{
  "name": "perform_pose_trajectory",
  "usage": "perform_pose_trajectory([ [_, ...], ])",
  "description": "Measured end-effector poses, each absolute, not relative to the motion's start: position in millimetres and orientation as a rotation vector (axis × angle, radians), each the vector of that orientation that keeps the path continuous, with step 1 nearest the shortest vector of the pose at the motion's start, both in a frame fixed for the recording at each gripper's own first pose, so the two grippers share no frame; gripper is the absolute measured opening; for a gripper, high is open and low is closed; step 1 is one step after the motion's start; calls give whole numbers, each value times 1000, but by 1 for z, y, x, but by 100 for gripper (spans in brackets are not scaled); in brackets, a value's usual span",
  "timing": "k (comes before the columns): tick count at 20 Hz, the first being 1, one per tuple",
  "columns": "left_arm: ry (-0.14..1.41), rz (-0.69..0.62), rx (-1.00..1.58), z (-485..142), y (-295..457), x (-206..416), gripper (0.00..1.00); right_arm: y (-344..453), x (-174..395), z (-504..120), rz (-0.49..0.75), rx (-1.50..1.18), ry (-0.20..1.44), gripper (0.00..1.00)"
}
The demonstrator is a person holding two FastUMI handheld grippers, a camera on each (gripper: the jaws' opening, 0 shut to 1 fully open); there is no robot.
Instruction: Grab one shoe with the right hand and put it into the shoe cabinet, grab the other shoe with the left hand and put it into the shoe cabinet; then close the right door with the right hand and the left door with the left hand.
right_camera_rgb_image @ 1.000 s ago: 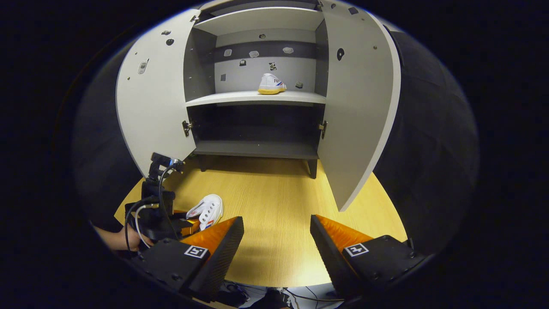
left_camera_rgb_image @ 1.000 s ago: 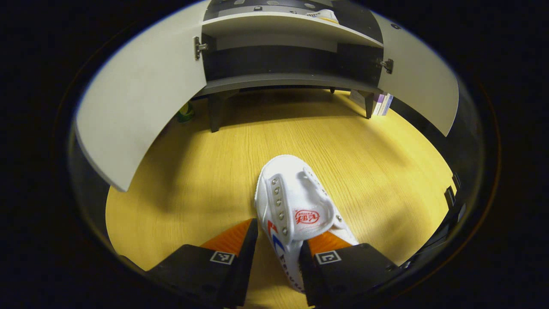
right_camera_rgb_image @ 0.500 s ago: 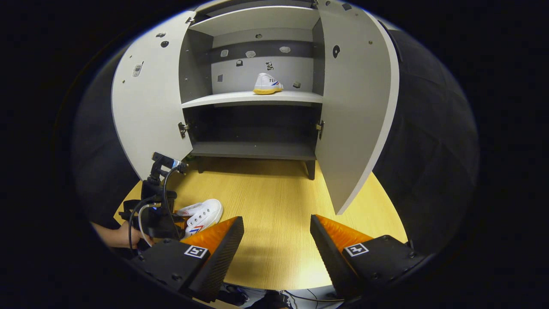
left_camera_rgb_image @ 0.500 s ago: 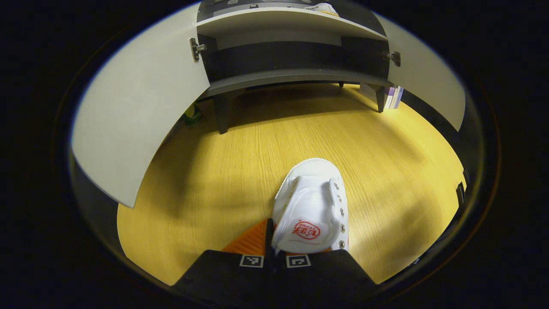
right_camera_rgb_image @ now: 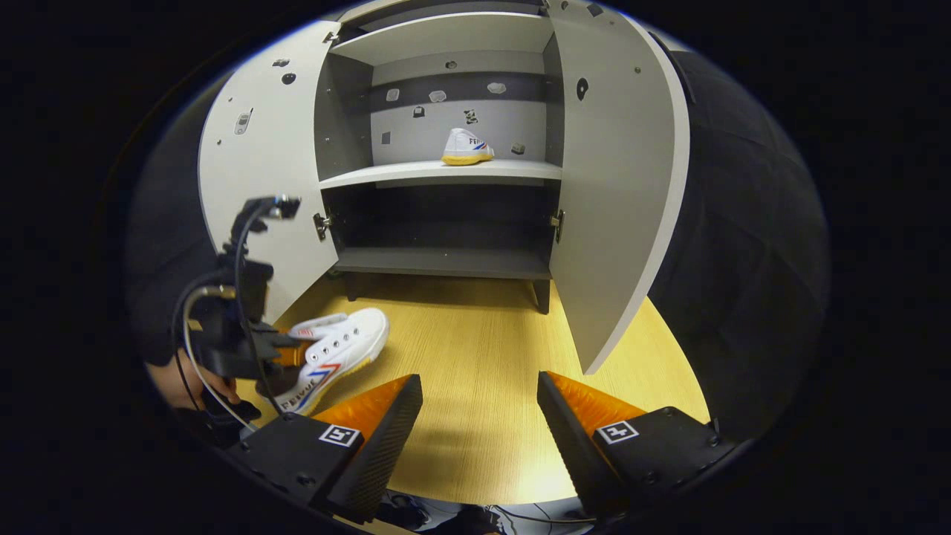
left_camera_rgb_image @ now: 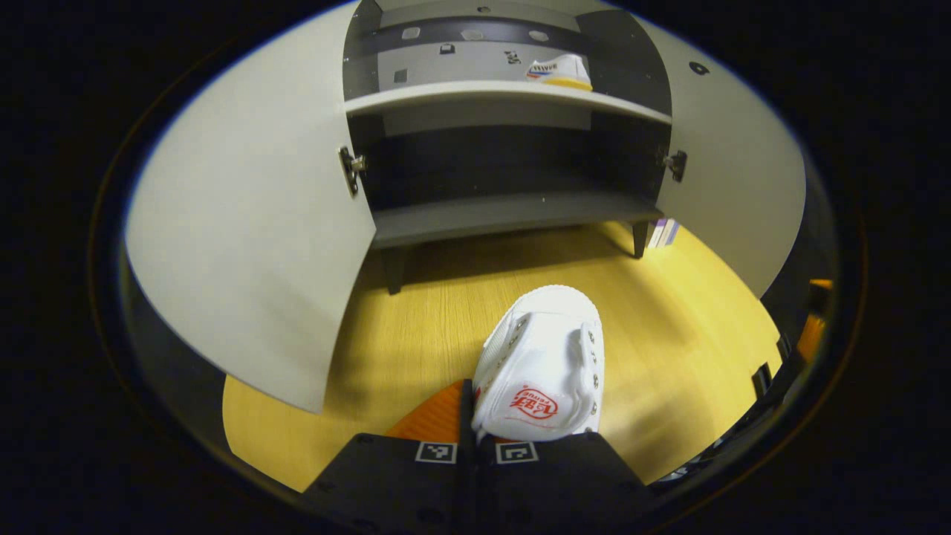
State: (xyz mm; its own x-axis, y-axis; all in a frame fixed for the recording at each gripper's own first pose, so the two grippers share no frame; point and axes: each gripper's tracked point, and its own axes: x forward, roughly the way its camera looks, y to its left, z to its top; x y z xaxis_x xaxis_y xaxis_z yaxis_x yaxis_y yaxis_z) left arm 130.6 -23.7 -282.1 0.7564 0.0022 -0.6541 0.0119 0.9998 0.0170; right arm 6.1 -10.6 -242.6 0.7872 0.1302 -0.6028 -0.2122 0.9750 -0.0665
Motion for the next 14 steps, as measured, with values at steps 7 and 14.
perform_pose_trajectory([
  [7, 548, 24, -1, -129, -22, 202, 4, -12, 14, -226, 245, -122, 550, 99],
  [14, 468, 101, -20, -44, -3, 302, 5, -27, 20, -224, 297, -87, 518, 99],
])
